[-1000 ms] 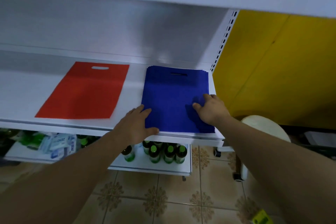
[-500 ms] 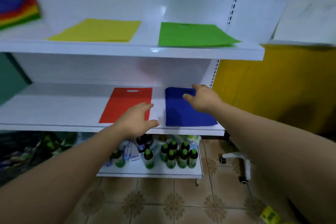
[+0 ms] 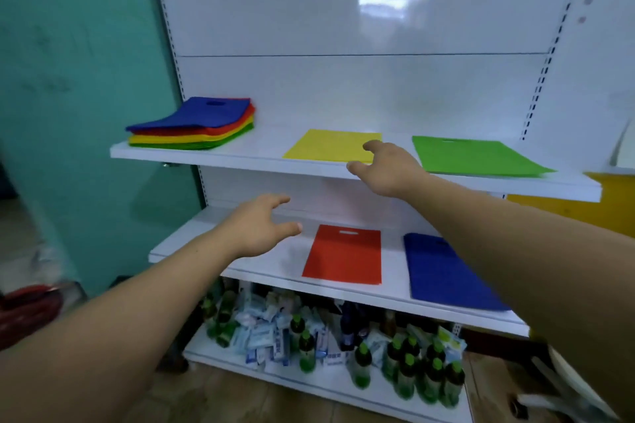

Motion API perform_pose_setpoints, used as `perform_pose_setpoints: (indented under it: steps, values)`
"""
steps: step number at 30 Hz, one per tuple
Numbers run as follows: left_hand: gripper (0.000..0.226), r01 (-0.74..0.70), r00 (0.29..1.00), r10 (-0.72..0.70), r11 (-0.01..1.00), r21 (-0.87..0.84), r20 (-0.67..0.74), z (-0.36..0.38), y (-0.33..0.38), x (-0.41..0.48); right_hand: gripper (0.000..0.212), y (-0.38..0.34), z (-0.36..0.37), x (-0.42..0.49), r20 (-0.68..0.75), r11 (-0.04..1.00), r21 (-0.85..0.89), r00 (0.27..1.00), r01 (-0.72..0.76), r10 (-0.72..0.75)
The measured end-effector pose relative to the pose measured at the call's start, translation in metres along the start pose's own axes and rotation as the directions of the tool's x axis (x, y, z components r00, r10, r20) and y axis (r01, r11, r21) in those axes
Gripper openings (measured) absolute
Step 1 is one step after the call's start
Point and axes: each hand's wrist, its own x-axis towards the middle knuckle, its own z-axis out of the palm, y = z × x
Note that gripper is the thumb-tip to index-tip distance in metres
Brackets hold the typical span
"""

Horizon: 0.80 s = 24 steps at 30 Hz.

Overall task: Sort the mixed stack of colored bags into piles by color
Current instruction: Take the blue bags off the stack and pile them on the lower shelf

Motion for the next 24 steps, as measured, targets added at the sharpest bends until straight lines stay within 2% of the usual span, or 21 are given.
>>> perform_pose_setpoints:
  steps: [10, 24]
  values:
    - [0.068, 0.127, 0.971, -0.127, 0.992, -0.011, -0.202, -0.075, -0.082, 0.052, 0.063, -0.086, 0.039, 0.104, -0.003, 0.988, 0.052, 0.989, 0.147, -0.147]
    - [0.067, 0.234, 0.926, -0.215, 0.972, 0.023, -0.31, -0.138, -0.185, 0.179, 0.059, -0.171, 0.107, 0.291, 0.013, 0.953, 0.117, 0.96, 0.278, -0.281]
